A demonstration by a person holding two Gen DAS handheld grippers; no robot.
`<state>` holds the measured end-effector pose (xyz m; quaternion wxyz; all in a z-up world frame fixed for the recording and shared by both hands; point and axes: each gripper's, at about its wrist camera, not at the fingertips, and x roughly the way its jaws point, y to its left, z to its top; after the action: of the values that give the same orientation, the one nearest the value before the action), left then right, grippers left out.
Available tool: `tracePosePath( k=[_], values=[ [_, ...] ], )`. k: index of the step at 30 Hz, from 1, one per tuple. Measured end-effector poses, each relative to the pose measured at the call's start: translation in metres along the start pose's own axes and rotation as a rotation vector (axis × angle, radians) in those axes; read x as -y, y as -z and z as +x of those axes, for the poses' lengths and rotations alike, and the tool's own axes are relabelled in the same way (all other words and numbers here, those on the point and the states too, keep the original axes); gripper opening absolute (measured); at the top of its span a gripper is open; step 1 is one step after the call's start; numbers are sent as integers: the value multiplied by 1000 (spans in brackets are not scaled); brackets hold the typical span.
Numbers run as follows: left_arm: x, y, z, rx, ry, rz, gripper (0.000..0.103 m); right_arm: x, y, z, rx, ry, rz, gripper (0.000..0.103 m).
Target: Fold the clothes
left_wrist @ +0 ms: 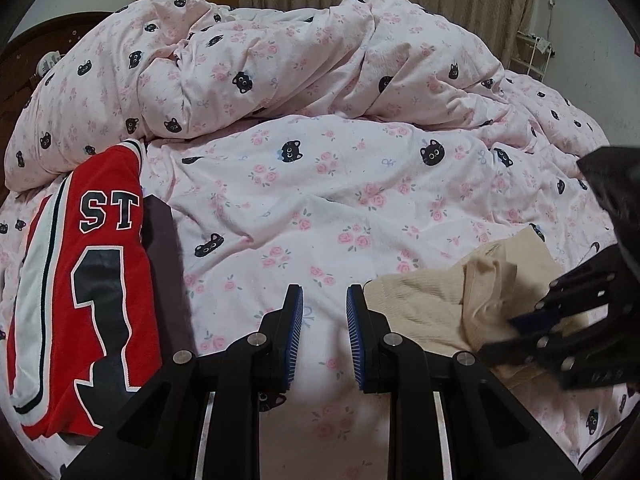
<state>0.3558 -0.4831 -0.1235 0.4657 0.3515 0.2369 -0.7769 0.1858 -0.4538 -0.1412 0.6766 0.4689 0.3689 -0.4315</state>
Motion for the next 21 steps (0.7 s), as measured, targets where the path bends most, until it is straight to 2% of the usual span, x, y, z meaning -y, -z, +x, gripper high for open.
tracePosePath(
  k=[3,5,9,13,16,21],
  values=[
    [-3,-1,-2,6,1,-13,19,-12,3,3,-16,17,-44,32],
    [-6,-1,-3,8,2,-23,20,-23,3,-3,-7,33,-84,46],
    [-9,0,-5,9,9,-38,20,-40,1,-25,40,81,-165,46],
    [-6,0,-6,7,21,-22,20,-24,-2,-50,70,106,-129,46],
    [-3,0,-6,6,26,-14,20,7,-4,-50,43,171,-51,46],
    [0,-1,-6,8,34,-15,20,33,0,-29,-19,329,-44,46]
  ],
)
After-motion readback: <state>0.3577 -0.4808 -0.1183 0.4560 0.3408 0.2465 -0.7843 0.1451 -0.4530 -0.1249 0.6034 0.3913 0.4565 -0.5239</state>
